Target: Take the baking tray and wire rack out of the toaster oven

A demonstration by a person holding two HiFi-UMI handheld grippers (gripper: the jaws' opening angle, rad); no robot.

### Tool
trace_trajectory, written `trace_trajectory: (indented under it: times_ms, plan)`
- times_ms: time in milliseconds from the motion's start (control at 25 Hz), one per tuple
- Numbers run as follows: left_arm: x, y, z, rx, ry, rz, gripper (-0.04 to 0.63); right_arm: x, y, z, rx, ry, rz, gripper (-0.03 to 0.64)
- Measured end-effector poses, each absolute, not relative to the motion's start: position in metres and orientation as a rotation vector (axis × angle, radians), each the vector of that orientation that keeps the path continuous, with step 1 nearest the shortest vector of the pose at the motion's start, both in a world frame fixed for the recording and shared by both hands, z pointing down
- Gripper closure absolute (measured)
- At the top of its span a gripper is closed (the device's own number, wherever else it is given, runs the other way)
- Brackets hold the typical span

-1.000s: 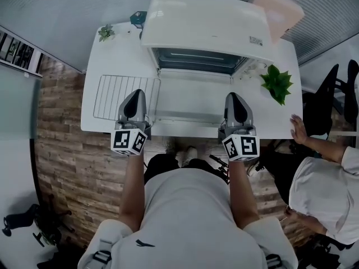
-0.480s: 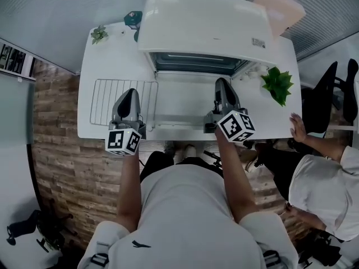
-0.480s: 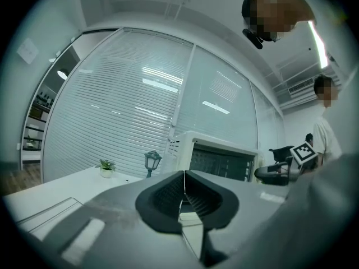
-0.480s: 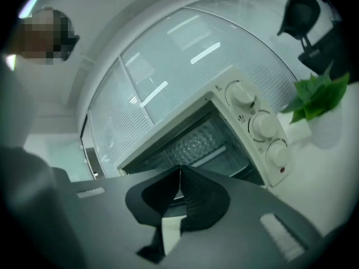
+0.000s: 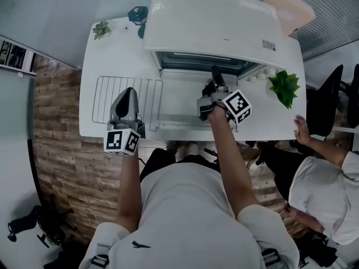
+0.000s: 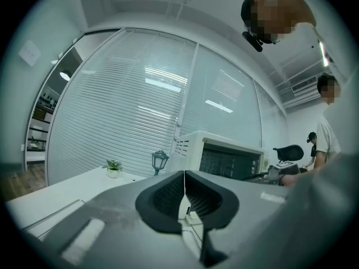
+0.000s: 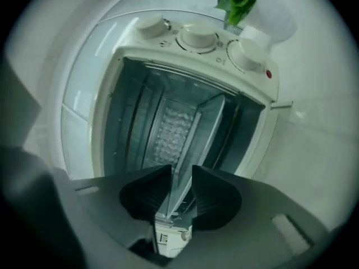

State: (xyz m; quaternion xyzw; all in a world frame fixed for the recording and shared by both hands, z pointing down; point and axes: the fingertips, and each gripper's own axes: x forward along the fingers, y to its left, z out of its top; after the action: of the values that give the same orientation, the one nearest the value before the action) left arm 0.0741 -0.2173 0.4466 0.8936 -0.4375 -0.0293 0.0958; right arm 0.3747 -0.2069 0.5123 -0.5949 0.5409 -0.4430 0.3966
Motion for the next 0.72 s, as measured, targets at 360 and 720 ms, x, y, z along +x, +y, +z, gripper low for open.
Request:
trace_trajectory:
  times_ms: [360, 720]
  plan:
    - [0.064, -0.221, 0.448, 2.631, -1.325, -0.076, 0.586, 0.370, -0.240, 0.553, -1.374, 1.187, -1.281, 0.512]
    - [0.056, -0.221, 0.447, 2.628, -1.346, -0.058, 0.586, 0.366, -0.271, 0.562, -1.276, 1.142, -1.312, 0.491]
